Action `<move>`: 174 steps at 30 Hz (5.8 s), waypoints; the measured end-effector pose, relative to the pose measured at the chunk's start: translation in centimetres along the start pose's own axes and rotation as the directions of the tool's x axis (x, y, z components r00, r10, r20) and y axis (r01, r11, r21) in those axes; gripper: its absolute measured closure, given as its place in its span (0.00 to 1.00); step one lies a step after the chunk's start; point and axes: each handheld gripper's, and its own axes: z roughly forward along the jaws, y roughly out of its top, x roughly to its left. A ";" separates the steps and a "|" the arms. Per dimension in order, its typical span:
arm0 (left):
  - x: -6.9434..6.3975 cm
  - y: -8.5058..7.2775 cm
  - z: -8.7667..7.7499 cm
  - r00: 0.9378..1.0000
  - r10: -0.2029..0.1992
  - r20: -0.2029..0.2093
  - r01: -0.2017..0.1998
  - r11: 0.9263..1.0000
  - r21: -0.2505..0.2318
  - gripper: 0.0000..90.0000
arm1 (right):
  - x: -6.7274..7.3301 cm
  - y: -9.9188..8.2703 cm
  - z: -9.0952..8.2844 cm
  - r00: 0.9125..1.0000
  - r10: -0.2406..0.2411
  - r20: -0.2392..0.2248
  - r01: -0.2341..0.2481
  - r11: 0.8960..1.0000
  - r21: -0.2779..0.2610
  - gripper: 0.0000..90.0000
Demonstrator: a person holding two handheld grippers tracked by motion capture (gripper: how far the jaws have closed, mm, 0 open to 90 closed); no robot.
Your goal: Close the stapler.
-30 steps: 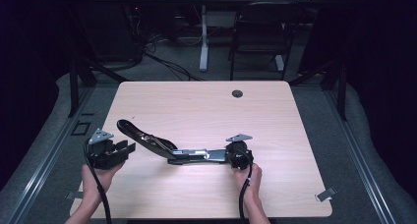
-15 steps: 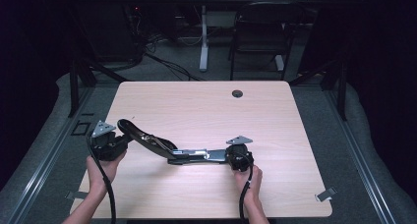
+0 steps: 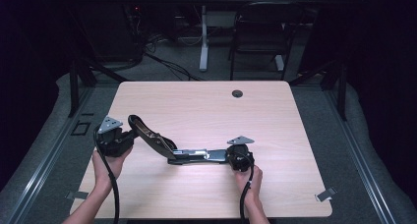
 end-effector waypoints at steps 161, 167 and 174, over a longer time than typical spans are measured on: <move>-2.2 -1.6 3.2 0.994 0.090 0.060 -0.095 0.991 0.096 0.17 | 4.3 8.0 -5.2 0.987 -0.038 -0.159 0.003 0.977 -0.212 1.00; -1.2 -2.5 2.6 0.995 0.082 0.049 -0.087 0.989 0.123 0.17 | 4.3 7.9 -5.2 0.987 -0.039 -0.157 0.006 0.978 -0.210 1.00; -0.3 -3.1 2.2 0.997 0.062 0.041 -0.068 0.987 0.143 0.16 | 4.0 7.6 -5.1 0.987 -0.033 -0.159 -0.002 0.977 -0.212 1.00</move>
